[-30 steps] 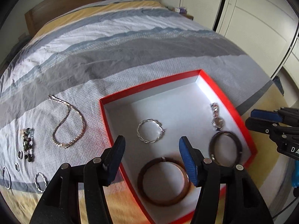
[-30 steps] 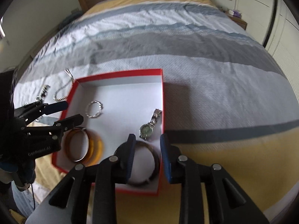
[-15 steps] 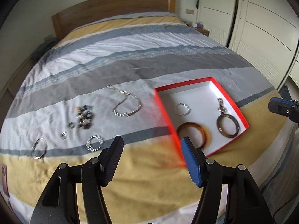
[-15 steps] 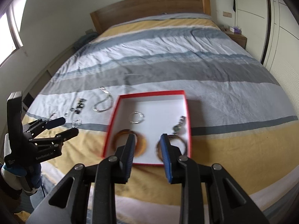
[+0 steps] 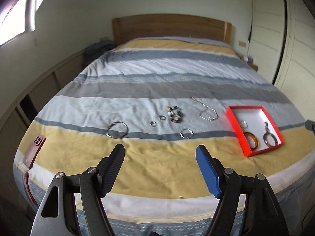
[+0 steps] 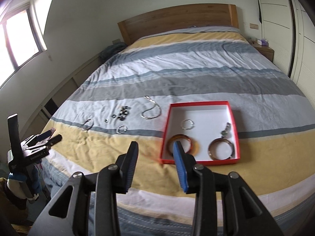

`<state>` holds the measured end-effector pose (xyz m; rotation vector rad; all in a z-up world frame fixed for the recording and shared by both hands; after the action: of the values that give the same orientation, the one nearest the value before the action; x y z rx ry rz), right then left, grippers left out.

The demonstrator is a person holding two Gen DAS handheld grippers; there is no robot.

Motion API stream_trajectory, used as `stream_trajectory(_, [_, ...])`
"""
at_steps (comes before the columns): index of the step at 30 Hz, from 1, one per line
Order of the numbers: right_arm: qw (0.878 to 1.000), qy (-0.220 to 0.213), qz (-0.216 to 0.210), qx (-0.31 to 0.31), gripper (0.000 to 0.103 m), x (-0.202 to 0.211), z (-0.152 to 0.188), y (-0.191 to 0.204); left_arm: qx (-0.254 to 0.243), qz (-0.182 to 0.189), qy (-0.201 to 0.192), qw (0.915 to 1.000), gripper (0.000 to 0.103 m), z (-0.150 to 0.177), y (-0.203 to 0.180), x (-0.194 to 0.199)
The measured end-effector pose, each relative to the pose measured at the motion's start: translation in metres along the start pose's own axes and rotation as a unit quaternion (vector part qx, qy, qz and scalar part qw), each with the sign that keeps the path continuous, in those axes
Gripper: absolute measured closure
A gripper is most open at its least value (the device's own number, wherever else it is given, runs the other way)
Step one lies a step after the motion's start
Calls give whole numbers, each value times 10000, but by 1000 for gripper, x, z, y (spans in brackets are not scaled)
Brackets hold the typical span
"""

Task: Organize jewelry
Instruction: 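Withdraw both tools from the box toward the remaining rings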

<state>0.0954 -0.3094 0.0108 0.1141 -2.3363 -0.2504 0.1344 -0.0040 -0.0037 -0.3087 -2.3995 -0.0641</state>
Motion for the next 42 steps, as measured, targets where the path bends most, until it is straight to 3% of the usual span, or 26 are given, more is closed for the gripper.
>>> stream_trajectory(4, [9999, -34, -76, 146, 66, 7, 1, 22, 59, -114, -274, 9995, 29, 11, 33, 30])
stream_trajectory(11, [9994, 39, -127, 329, 62, 8, 6, 47, 577, -485, -164, 9970, 29, 41, 95, 51])
stream_trajectory(17, [9988, 165, -155, 433, 61, -4, 7, 61, 713, -712, -66, 9949, 24, 55, 122, 55])
stream_trajectory(23, [9978, 366, -206, 509, 61, -27, 8, 71, 945, -638, 140, 9934, 24, 65, 132, 35])
stream_trajectory(36, [9931, 1024, -401, 416, 61, -107, 19, 75, 691, -463, 820, 9932, 33, 81, 118, -35])
stream_trajectory(42, [9895, 1304, -496, 389, 61, -151, 16, 79, 581, -300, 1071, 9921, 36, 73, 110, -75])
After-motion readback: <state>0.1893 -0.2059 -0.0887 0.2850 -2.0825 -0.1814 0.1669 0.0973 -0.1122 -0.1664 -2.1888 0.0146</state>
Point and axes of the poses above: each gripper's, at about its wrist camera, not at the fingertips, and x roughly against the way its jaws point, y to its left, z to its underside, the point moved 6 cm from there along -x, roughly the way its jaws point, and after that the axes turned 3 degrees about z, right-handed, at the moved point
